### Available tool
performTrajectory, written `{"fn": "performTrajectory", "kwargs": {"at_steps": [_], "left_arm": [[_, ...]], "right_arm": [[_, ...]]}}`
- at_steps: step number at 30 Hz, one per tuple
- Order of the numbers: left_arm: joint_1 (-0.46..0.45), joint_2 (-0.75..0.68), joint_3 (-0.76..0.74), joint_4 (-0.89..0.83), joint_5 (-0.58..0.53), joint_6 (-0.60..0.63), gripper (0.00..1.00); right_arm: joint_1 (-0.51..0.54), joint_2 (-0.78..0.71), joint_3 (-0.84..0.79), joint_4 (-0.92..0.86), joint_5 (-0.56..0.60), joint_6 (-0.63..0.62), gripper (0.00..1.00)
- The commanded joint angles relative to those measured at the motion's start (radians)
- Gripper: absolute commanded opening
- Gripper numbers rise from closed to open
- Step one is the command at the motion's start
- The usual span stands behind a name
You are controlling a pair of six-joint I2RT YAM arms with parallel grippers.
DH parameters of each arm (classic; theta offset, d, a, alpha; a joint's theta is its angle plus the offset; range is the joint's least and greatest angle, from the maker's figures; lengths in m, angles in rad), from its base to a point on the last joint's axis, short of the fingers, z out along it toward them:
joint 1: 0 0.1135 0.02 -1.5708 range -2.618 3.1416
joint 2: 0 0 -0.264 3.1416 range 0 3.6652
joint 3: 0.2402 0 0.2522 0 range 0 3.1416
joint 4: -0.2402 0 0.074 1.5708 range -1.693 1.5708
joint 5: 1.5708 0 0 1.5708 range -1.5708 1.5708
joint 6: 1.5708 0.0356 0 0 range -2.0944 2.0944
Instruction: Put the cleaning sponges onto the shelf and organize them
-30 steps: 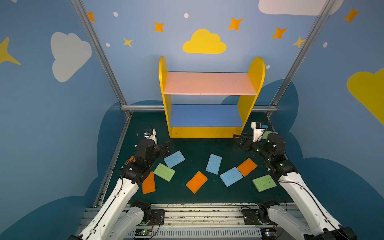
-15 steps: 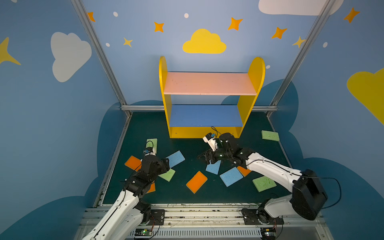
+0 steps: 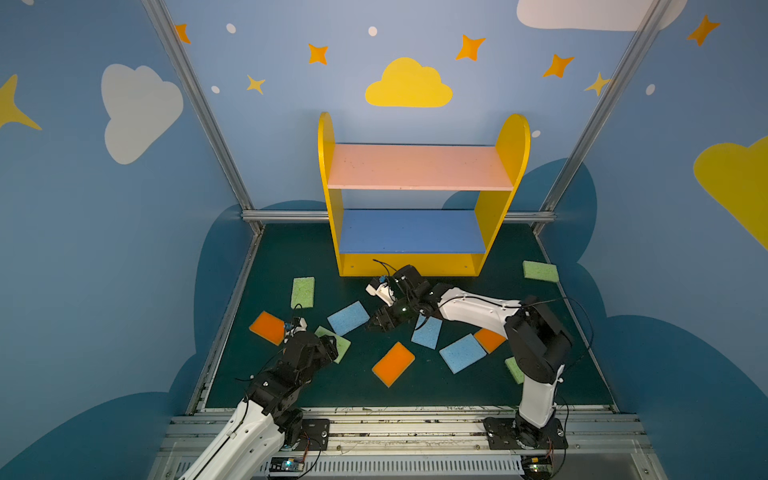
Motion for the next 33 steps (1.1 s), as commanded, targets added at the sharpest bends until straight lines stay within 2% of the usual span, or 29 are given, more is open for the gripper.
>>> {"fn": "performTrajectory", "kwargs": {"at_steps": [1,10,15,22,28,33], "left_arm": [[-0.003,-0.009,-0.055,-0.004,0.047,-0.057,0.7],[0.004,0.084,-0.065,0.086,0.059,-0.057,0.65],[0.007,0.179,-0.068,0.14,0.064,-0.074,0.63],[0.026,0.187,-0.077,0.165,0.013,-0.09,0.58],[0.047,0.21,-0.093,0.209,-0.007,-0.083,0.49],[0.053,0.235,-0.087,0.23,-0.001,-0.073,0.37]], "right_arm": [[0.034,0.047,0.052,-0.006,-0.015,0.004,0.57],[0.042,0.125,0.09,0.02,-0.039,0.019,0.53],[0.023,0.107,0.077,0.0,-0.037,0.026,0.52],[0.008,0.044,0.006,0.006,-0.023,0.015,0.52],[-0.005,0.003,-0.046,0.019,-0.017,0.015,0.52],[-0.009,-0.026,-0.063,0.026,-0.008,0.014,0.51]]}}
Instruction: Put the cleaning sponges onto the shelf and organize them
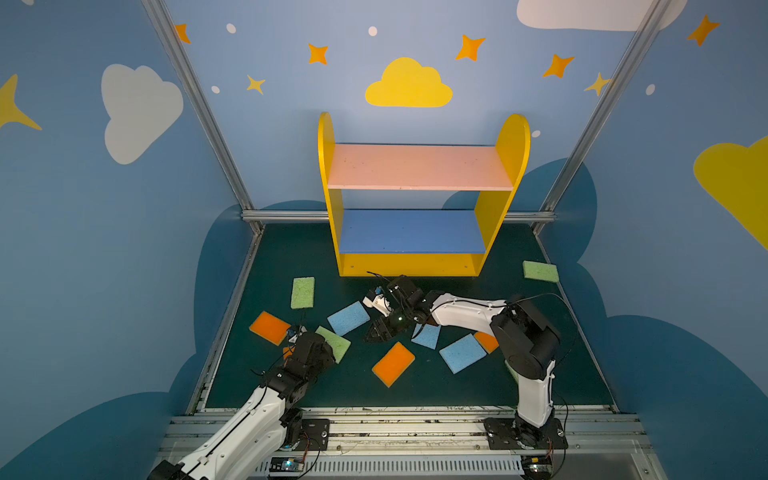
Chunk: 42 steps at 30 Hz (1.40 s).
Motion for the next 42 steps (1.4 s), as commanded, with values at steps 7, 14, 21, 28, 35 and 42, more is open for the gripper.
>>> {"fn": "performTrajectory", "kwargs": {"at_steps": [7,14,21,28,35,42], "left_arm": [[0.005,0.009,0.02,0.036,0.021,0.037,0.15],[0.006,0.001,0.111,0.047,0.156,0.138,0.03],[-0.01,0.036,0.226,0.118,0.328,0.168,0.03],[-0.04,0.16,0.332,0.255,0.418,0.15,0.03],[-0.05,0.234,0.435,0.274,0.483,0.153,0.03],[-0.052,0.23,0.469,0.273,0.518,0.137,0.03]], "right_arm": [[-0.016,-0.084,-0.025,0.006,0.008,-0.001,0.51],[-0.063,-0.134,-0.051,-0.02,-0.021,0.089,0.51],[-0.093,-0.246,-0.125,-0.007,-0.039,0.148,0.51],[-0.105,-0.359,-0.157,-0.031,-0.036,0.167,0.55],[-0.148,-0.435,-0.175,-0.036,-0.045,0.192,0.46],[-0.196,-0.474,-0.202,-0.012,-0.054,0.213,0.52]]}}
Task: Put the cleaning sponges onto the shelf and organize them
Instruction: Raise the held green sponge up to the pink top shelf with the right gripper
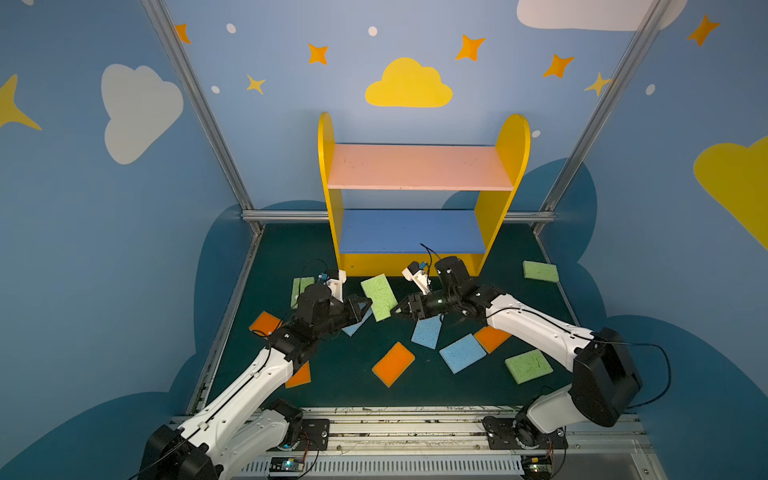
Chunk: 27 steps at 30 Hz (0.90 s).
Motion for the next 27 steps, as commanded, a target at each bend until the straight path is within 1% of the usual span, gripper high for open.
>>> {"fn": "performTrajectory", "kwargs": {"at_steps": [1,5,7,11,15,17,20,24,25,26,27], "left_arm": [[-0.004,-0.012,0.02,0.015,0.032,-0.004,0.03],[-0.006,-0.019,0.02,0.021,0.032,-0.016,0.03],[-0.007,-0.009,0.026,0.026,0.038,-0.02,0.03],[-0.01,0.01,0.043,0.04,0.038,-0.026,0.03],[-0.009,0.026,0.059,0.057,0.044,-0.03,0.03],[-0.01,0.03,0.063,0.061,0.042,-0.031,0.03],[-0.009,0.03,0.057,0.077,0.036,-0.036,0.03],[-0.011,0.036,0.057,0.078,0.037,-0.035,0.03],[-0.011,0.037,0.06,0.077,0.039,-0.035,0.07],[-0.011,0.036,0.062,0.074,0.041,-0.033,0.21],[-0.01,0.031,0.064,0.07,0.041,-0.025,0.49]], "right_arm": [[-0.025,-0.031,-0.017,0.013,-0.027,0.013,0.52],[-0.039,-0.036,-0.017,0.026,-0.048,0.02,0.47],[-0.039,-0.038,-0.013,0.032,-0.058,0.022,0.43],[-0.041,-0.033,-0.01,0.051,-0.083,0.031,0.3],[-0.044,-0.035,-0.007,0.058,-0.092,0.037,0.2],[-0.048,-0.041,-0.005,0.055,-0.091,0.035,0.17],[-0.053,-0.049,0.0,0.042,-0.09,0.027,0.08],[-0.06,-0.063,-0.006,0.048,-0.087,0.033,0.0],[-0.062,-0.068,-0.008,0.05,-0.085,0.034,0.0],[-0.063,-0.073,-0.009,0.05,-0.082,0.036,0.0],[-0.065,-0.078,-0.01,0.05,-0.079,0.036,0.0]]}}
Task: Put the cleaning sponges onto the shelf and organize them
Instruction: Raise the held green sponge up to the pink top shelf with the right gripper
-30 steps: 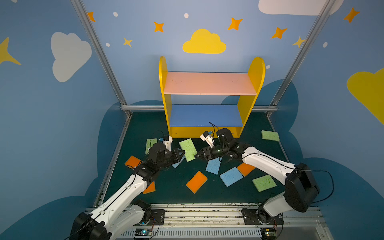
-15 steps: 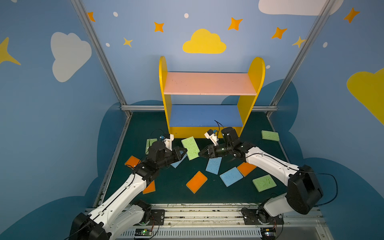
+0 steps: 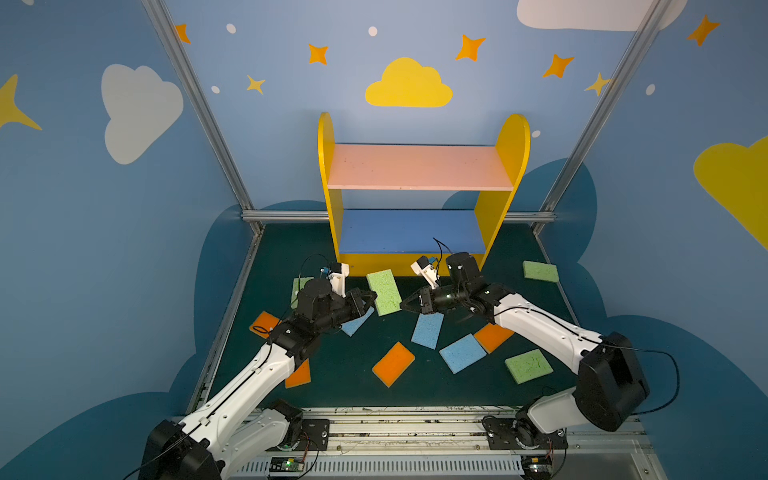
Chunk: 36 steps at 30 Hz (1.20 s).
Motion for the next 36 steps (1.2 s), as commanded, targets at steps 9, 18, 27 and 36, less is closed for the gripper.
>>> {"fn": "performTrajectory", "kwargs": {"at_steps": [9,18,27,36], "left_arm": [[-0.002,-0.167,0.0,-0.143,-0.167,0.088,0.99],[0.008,-0.241,-0.056,-0.245,-0.224,0.082,0.99],[0.018,-0.246,-0.066,-0.258,-0.236,0.103,1.0],[0.02,-0.205,-0.072,-0.231,-0.254,0.127,0.99]], "right_arm": [[-0.027,-0.099,0.084,-0.133,0.069,-0.038,0.0],[-0.045,-0.149,0.245,-0.099,0.203,-0.015,0.0],[-0.049,0.099,0.768,-0.269,0.261,0.011,0.0],[-0.046,0.452,1.328,-0.38,0.236,0.064,0.0]]}}
